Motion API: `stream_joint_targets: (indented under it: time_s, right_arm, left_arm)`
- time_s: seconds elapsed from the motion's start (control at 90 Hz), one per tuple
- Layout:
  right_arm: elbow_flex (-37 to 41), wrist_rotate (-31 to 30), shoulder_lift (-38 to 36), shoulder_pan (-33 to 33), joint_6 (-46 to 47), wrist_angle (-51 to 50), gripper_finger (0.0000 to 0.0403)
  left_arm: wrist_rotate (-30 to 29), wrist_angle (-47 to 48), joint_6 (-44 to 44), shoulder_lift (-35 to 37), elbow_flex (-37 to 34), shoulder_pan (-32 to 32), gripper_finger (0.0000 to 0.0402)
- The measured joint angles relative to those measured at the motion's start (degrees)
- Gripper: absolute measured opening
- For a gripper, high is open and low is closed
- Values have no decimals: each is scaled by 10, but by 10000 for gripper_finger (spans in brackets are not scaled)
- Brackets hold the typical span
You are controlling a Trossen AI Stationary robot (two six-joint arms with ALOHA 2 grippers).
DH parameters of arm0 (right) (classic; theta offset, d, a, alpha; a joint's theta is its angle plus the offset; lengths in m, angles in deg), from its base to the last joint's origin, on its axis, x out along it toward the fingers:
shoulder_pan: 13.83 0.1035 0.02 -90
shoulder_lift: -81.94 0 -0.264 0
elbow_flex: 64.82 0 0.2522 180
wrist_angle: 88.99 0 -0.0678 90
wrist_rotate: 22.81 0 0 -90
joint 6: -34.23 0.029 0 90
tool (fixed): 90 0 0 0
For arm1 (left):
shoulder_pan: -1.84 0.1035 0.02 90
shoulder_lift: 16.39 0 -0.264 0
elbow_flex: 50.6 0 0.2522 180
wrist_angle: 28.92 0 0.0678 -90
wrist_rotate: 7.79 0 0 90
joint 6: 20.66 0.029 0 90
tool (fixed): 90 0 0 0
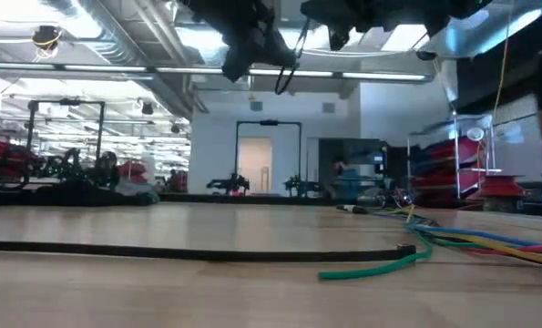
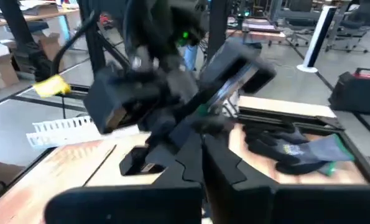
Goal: Ziptie cables
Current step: Wrap the top black zip tie on the colored cables
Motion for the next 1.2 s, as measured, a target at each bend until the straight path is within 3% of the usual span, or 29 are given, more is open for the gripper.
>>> stream_joint_targets:
  time_s: [0.367,0.711,1.078,1.2]
  right_arm:
    - [-84,-31,-4,0,-55,-152,0]
    - [-138,-74,-4,0,-69,-229,0]
    - [-159,-78,-4,1,-30,-265,1]
    - [-171,-88,-7,1,-20,-314,27]
  left_arm:
    - [-2,51,-31,-8,0,0,0]
    - [-21,88,-41,-31,-1,-3,0]
    - [-20,89,-59,-29,-1,-4,0]
    - [-19,85,-64,-29,-2,-7,0]
